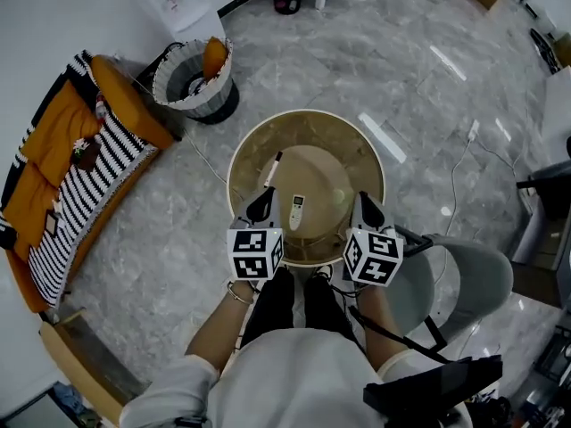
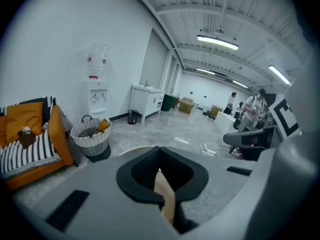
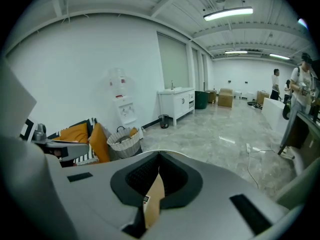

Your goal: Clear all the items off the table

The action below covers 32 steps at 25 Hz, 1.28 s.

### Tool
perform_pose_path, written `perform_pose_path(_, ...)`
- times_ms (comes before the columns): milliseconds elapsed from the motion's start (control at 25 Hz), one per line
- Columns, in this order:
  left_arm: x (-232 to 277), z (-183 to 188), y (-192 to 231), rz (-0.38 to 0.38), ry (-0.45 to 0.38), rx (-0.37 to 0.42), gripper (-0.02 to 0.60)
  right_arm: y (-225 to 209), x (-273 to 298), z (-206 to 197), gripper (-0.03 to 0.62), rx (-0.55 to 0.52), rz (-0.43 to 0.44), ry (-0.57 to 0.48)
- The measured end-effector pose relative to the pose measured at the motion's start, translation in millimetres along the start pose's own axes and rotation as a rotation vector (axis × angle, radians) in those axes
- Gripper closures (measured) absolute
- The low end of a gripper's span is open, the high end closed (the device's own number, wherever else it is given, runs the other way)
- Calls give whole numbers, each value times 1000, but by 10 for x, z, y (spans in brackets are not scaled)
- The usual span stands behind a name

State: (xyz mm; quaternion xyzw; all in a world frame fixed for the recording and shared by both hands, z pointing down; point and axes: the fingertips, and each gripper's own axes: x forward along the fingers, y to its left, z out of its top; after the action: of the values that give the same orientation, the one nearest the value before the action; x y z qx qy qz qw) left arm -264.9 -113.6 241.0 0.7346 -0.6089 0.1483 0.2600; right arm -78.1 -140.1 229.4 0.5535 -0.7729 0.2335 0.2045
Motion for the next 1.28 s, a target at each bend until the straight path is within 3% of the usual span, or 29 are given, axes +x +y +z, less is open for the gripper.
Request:
perform_pose_path(200,403,-596,221,6,60,-22,574,50,412,-516,569,12,23,43)
perform_pose_path(440,826,-1845,579,37,187,-72,574,98,951,-1840,569,57,26,188)
perform_pose_path(600,1126,-2399,742,39,235,-85,574,72,1249,-2336,569,73,7,221)
perform_pose_path(800,1189,-2686,732,50,269,-109,574,24,1258,-2616,569,98,0,253)
perform_pose_path(1080,1316,-2831,629,50,297,-102,571,-39,1298,-2695,569,111,1,246)
perform_pose_path(1280,1473,-2974,464,4,349,-38,440,-93,1319,-2830,569,125,-10,263)
